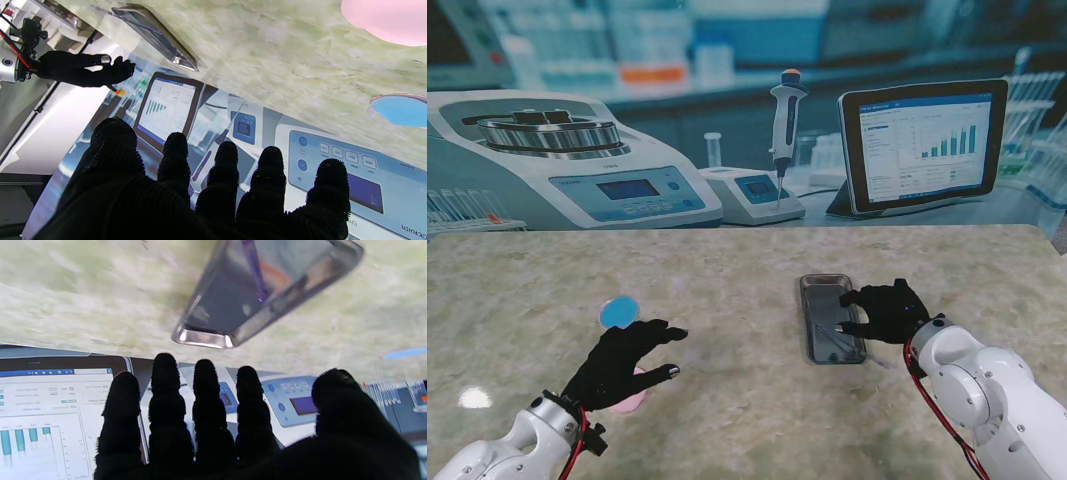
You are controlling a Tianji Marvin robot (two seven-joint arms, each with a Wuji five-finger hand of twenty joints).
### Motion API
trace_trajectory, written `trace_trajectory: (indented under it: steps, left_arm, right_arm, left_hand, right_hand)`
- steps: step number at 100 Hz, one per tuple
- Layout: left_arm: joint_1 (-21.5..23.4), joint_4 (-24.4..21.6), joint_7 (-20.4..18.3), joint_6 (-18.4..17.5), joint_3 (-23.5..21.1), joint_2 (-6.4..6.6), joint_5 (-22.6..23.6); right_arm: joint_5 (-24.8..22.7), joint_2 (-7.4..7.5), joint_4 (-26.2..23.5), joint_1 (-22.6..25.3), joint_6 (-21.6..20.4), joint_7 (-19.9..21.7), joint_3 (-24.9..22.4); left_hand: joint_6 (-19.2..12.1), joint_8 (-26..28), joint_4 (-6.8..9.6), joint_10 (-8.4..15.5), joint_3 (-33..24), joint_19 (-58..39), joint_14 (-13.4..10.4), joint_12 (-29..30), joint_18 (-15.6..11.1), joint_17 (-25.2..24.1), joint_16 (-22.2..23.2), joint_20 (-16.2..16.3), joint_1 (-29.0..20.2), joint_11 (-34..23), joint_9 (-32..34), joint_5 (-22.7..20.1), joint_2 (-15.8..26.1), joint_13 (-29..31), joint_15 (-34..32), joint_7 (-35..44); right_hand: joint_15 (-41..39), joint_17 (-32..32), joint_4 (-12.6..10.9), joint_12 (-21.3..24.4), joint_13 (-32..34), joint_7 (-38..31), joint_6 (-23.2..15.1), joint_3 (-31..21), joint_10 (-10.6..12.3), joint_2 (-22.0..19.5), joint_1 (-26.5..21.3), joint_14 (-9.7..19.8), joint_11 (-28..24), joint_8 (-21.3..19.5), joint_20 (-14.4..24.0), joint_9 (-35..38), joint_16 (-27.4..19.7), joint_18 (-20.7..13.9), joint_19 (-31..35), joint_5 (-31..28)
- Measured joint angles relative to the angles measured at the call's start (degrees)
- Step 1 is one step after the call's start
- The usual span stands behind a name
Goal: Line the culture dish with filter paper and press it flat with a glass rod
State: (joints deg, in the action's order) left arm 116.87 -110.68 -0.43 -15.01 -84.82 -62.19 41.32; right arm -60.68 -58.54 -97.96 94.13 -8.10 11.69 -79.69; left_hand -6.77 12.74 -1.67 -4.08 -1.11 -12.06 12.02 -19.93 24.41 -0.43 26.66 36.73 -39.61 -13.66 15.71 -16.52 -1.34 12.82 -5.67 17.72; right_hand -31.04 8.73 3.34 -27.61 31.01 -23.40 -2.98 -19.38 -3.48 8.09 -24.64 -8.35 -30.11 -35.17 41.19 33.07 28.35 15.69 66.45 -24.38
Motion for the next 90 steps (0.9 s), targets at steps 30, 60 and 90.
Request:
trace_trajectory:
  steps: [30, 60, 90]
  left_arm:
    - [-0.1, 0.0, 0.3, 0.4, 0.7, -0.02, -0.8]
    - [0.0, 0.0, 0.6, 0.4, 1.3, -0.07, -1.5]
    - [0.6, -0.1, 1.7, 0.5, 1.8, -0.22, -1.6]
  right_arm:
    - [7.3, -1.08, -8.3, 5.0, 2.7, -0.9, -0.2]
    - [10.2, -1.77, -12.5, 8.4, 5.1, -6.7, 3.8]
    - [13.4, -3.01, -13.5, 10.5, 5.6, -13.8, 9.4]
  left_hand:
    - [0.0, -1.4, 0.0, 0.7, 0.0, 0.0, -0.5, 0.7, -0.7, 0.0, -0.4, 0.0, 0.0, 0.5, -0.8, 0.6, 0.0, -0.6, 0.2, -2.3]
    - [0.0, -1.9, 0.0, 1.3, 0.0, 0.2, -0.7, 1.2, -1.5, -1.0, -0.4, 0.0, 0.0, 0.9, -3.1, 1.9, 0.0, -2.3, 0.5, -3.0]
    - [0.0, -3.3, 0.0, 2.8, 0.1, 0.4, -2.9, 3.0, -3.6, -3.1, -1.2, 0.0, 0.0, 5.4, -4.4, 4.1, 0.1, -5.8, 1.3, -5.1]
  right_hand:
    - [12.0, -8.1, -0.5, 7.1, -8.9, 2.7, -0.9, 1.7, 0.0, -1.4, -2.1, 0.9, 7.4, 3.5, -9.5, -9.7, -7.4, 1.3, -13.8, 10.6]
    - [15.4, -11.9, -1.0, 8.1, -14.9, 3.3, -2.9, 2.3, 0.3, -2.6, -2.8, 1.5, 8.6, 4.1, -11.6, -15.5, -9.1, 1.1, -18.6, 14.8]
    - [19.6, -14.7, -1.5, 10.7, -20.3, 19.4, -6.0, 3.0, 1.7, -3.5, -4.0, 1.7, 12.6, -1.2, -14.7, -21.5, -12.4, 0.4, -24.2, 17.6]
